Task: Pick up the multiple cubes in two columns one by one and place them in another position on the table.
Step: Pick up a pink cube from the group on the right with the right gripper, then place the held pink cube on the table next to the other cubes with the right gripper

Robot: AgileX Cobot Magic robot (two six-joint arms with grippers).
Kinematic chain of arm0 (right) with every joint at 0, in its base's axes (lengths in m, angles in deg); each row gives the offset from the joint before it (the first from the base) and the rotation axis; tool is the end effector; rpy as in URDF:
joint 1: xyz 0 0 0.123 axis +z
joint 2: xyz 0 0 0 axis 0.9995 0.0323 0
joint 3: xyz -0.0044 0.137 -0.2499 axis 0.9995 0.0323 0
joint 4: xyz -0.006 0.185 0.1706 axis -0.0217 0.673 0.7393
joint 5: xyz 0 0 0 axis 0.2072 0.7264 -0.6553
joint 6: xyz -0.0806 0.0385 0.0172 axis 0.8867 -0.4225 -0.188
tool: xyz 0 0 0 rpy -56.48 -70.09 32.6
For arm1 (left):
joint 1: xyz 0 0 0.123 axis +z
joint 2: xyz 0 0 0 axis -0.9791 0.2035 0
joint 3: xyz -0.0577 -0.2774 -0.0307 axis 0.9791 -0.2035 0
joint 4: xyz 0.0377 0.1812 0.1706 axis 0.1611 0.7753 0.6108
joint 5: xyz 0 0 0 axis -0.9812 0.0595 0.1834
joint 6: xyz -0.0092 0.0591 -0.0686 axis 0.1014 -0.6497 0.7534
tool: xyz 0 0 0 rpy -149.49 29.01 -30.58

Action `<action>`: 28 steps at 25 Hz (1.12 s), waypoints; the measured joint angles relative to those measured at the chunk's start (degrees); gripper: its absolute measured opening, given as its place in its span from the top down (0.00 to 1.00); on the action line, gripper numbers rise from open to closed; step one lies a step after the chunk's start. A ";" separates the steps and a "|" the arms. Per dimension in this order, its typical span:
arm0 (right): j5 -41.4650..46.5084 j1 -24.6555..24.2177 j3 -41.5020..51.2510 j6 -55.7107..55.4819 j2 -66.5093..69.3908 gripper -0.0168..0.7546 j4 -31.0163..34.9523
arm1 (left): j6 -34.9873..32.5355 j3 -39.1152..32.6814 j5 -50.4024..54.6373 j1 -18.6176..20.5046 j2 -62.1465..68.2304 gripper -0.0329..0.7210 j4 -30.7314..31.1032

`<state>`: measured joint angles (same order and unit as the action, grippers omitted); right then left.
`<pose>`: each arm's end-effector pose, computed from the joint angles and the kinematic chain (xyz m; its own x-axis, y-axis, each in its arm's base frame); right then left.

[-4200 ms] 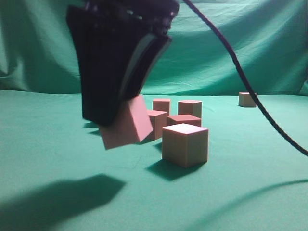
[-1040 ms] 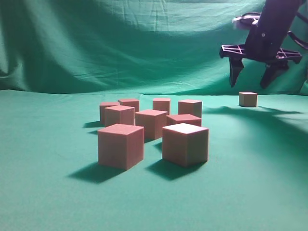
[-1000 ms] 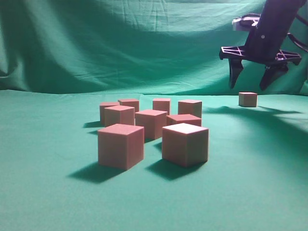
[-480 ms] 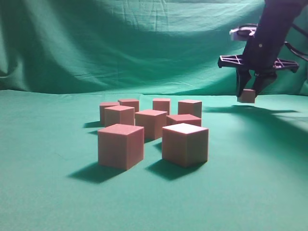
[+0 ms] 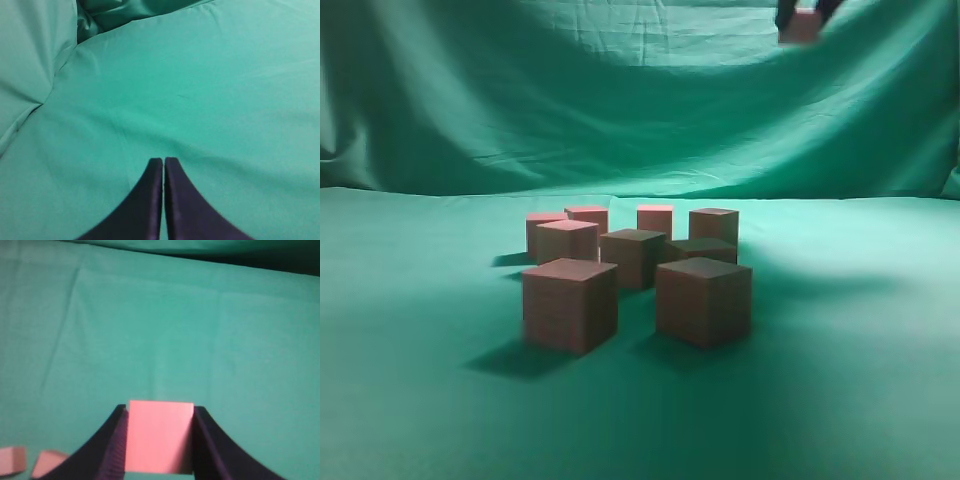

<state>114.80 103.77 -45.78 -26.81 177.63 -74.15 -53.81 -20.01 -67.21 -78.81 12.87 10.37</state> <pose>0.4179 0.1201 0.3321 -0.7595 -0.1519 -0.6325 -0.2464 0.9671 0.0635 0.0522 0.0128 0.1759 -0.2833 0.2994 -0.9111 -0.0488 0.9443 0.3255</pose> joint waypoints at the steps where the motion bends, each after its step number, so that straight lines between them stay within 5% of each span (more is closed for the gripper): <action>1: 0.00 1.35 2.70 0.09 -2.52 0.64 0.00 | 0.00 0.00 0.00 0.00 0.00 0.96 0.00; 9: -5.76 19.48 22.59 2.68 -12.95 0.64 0.00 | 0.00 0.00 0.00 0.00 0.00 0.96 0.00; 17: -7.71 36.42 25.72 2.72 -6.17 0.64 0.12 | 0.00 0.00 0.00 0.00 0.00 0.96 0.00; 28: -10.14 41.09 25.82 -9.66 2.31 0.64 -2.19 | 0.00 0.00 0.00 0.00 0.00 0.96 0.00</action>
<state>104.66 144.86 -19.96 -36.47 179.94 -76.34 -53.81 -20.01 -67.21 -78.81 12.87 10.37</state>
